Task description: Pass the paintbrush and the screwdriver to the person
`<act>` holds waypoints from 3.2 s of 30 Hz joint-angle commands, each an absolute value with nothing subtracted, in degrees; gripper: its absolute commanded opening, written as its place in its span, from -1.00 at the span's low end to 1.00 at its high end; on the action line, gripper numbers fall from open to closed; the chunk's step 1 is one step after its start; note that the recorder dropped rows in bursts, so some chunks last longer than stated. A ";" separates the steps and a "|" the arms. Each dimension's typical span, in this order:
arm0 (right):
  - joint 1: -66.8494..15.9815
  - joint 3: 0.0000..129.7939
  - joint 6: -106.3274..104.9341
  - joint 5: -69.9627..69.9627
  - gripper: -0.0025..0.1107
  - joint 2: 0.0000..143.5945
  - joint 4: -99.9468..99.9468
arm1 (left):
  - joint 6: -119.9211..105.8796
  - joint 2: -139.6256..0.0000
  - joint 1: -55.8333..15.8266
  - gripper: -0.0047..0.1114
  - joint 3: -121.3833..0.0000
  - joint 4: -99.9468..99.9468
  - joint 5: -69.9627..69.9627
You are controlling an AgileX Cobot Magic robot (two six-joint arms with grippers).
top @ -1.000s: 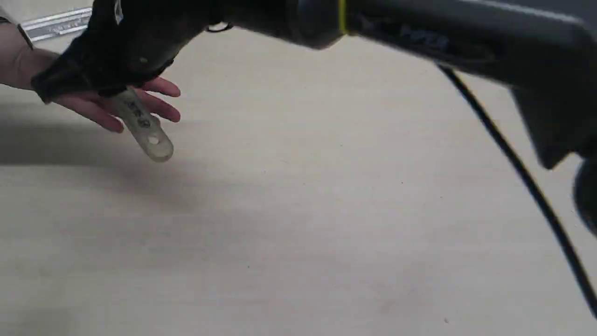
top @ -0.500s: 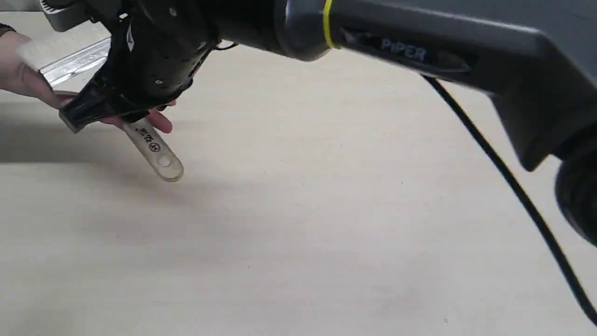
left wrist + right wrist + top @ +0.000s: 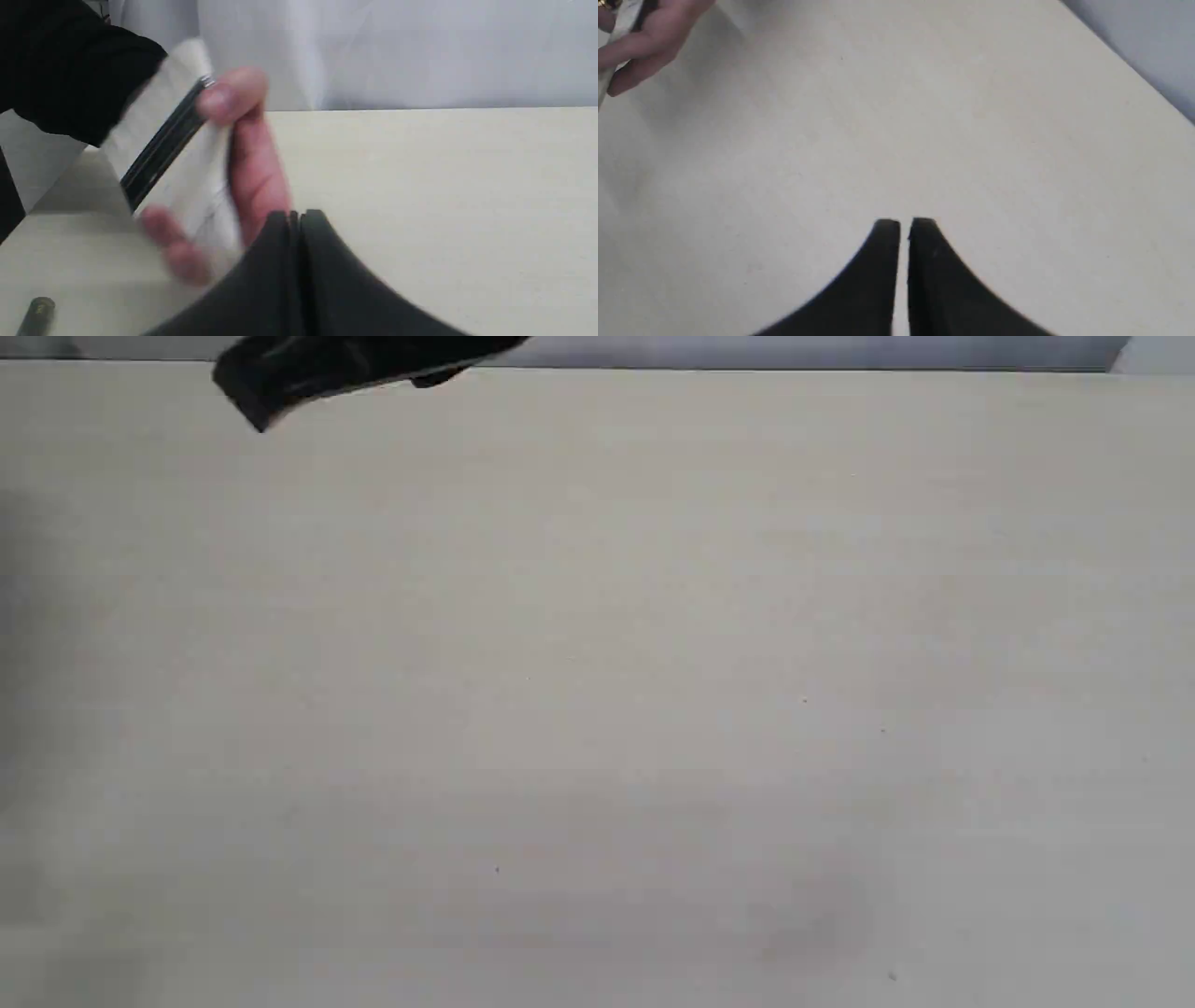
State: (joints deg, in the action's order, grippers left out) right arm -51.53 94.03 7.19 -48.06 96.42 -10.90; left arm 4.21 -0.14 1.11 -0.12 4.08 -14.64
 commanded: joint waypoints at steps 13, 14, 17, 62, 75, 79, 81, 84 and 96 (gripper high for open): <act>-51.46 37.53 52.23 -14.16 -0.88 60.80 -43.18 | 4.32 0.00 0.64 -0.92 0.00 3.88 -14.31; -51.46 35.54 55.51 -13.88 -0.88 59.48 -45.39 | 4.32 0.00 0.64 -0.92 0.00 3.88 -14.31; -51.46 29.02 61.93 -13.10 -0.88 54.92 -50.70 | 4.32 0.00 0.64 -0.92 0.00 3.88 -14.18; -12.03 2.90 66.15 -6.14 -0.88 8.42 -50.79 | 4.32 0.00 0.64 -0.92 0.00 3.88 -14.35; 2.26 0.00 59.45 -5.38 -0.88 0.90 -50.19 | 4.32 0.00 0.64 -0.92 0.00 3.88 -14.20; 1.10 0.00 56.95 -4.06 -0.88 0.90 -50.19 | 4.32 0.00 0.64 -0.92 0.00 3.99 -14.30; 0.09 0.00 55.24 -3.29 -0.88 0.90 -50.19 | 4.32 0.00 0.64 -0.92 0.00 3.99 -14.30; -1.52 0.00 50.76 -1.81 -0.88 0.90 -49.81 | 4.32 0.00 0.64 -0.92 0.00 3.99 -14.30; -1.66 0.00 12.71 -3.61 -0.88 0.90 -16.79 | 4.32 0.00 0.64 -0.92 0.00 3.99 -14.30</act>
State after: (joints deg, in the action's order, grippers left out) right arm -1.50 0.18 17.51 -2.60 1.24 -20.75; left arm 4.21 -0.14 1.11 -0.12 4.08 -14.64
